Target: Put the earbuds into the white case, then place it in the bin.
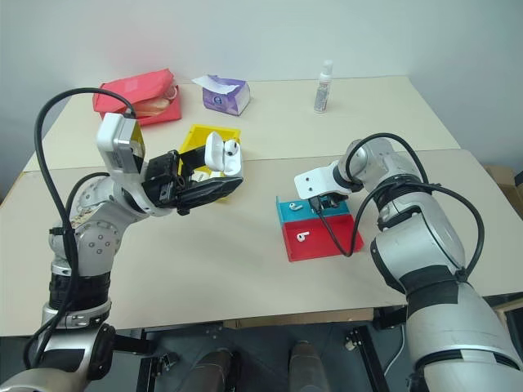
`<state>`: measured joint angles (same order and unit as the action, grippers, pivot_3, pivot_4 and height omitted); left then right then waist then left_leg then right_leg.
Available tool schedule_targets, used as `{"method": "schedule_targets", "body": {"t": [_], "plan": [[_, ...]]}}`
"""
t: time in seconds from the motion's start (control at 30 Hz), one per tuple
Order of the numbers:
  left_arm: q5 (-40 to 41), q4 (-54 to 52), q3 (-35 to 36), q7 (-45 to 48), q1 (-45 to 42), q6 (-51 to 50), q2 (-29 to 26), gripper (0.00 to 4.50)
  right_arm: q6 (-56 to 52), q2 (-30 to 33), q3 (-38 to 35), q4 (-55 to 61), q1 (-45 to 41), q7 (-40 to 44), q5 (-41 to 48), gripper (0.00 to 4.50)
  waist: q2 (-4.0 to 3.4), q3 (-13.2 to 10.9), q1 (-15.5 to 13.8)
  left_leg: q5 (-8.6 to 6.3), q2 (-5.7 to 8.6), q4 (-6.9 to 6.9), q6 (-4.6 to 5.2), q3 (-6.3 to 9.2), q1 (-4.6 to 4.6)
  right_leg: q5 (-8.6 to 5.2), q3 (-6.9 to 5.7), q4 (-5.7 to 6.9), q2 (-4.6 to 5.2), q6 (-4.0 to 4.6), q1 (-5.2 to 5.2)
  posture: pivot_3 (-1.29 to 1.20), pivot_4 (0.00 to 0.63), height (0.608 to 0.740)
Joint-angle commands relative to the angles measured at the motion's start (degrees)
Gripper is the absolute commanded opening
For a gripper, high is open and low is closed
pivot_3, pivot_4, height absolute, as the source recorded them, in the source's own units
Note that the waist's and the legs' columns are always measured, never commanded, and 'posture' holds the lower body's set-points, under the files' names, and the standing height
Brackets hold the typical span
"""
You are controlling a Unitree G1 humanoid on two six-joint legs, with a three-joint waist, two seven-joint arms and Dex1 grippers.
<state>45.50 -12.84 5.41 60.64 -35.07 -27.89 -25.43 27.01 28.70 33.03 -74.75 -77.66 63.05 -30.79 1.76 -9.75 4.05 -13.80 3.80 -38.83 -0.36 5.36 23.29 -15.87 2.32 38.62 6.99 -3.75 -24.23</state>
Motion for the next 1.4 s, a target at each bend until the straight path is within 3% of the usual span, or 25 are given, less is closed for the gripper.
{"method": "schedule_targets", "body": {"t": [0.03,0.6,0.7,0.83,1.07,1.27,1.4], "plan": [[1.87,-2.48,1.32,-0.46,-0.01,-0.24,-0.83,2.79,-0.01,-0.15,-1.03,-0.15,-0.81,0.37,-0.22,2.33,0.00,0.00,0.00,0.00,0.00,0.00,0.00,0.00,0.00,0.00,0.00,0.00,0.00,0.00,0.00,0.00,0.150,0.740],[2.52,-2.96,1.12,-1.31,0.49,-0.24,-1.81,2.79,-0.41,-0.61,-1.33,-0.29,0.56,1.32,-0.44,2.33,-0.01,0.00,0.07,0.00,-0.01,0.00,-0.01,0.00,-0.02,0.00,0.01,0.02,0.00,0.00,0.01,0.00,0.150,0.740],[2.61,-3.10,1.21,-1.42,0.58,-0.30,-1.91,2.79,-0.44,-0.64,-1.89,-0.30,0.94,3.05,0.32,1.78,-0.01,0.01,0.07,0.00,0.00,0.00,-0.01,0.00,-0.02,0.00,0.01,0.02,0.00,0.00,0.02,0.00,0.150,0.740],[2.64,-3.23,1.22,-1.38,0.71,-0.23,-2.05,2.79,-2.83,-1.22,-3.53,-0.33,1.27,5.08,1.53,0.62,-0.01,0.01,0.08,0.00,-0.01,0.00,-0.01,0.00,-0.06,0.00,0.01,0.03,-0.01,0.00,0.05,0.00,0.150,0.740],[2.76,-2.73,1.02,-1.03,0.23,-0.26,-2.06,2.79,-4.47,-1.03,-7.15,0.65,1.89,7.05,3.64,0.62,-0.02,0.01,0.08,0.00,-0.02,0.00,-0.01,0.00,-0.08,0.00,0.01,0.03,-0.02,0.00,0.07,0.00,0.150,0.740],[2.57,-0.64,-0.16,0.56,-2.12,0.04,-1.03,2.79,-11.80,1.85,-16.39,4.75,1.64,10.59,12.60,0.62,-0.02,0.01,-0.03,0.00,-0.01,0.00,-0.01,0.00,-0.01,0.00,0.01,0.03,-0.01,0.01,0.03,0.00,0.150,0.740],[2.17,1.17,-0.64,1.85,-3.84,0.49,-0.27,2.79,-24.02,5.86,-27.63,19.86,6.54,12.16,24.73,0.62,-0.01,0.01,-0.24,0.00,-0.01,0.02,0.00,0.02,0.05,0.01,-0.02,0.01,0.00,0.00,0.04,0.00,0.150,0.740]]}}
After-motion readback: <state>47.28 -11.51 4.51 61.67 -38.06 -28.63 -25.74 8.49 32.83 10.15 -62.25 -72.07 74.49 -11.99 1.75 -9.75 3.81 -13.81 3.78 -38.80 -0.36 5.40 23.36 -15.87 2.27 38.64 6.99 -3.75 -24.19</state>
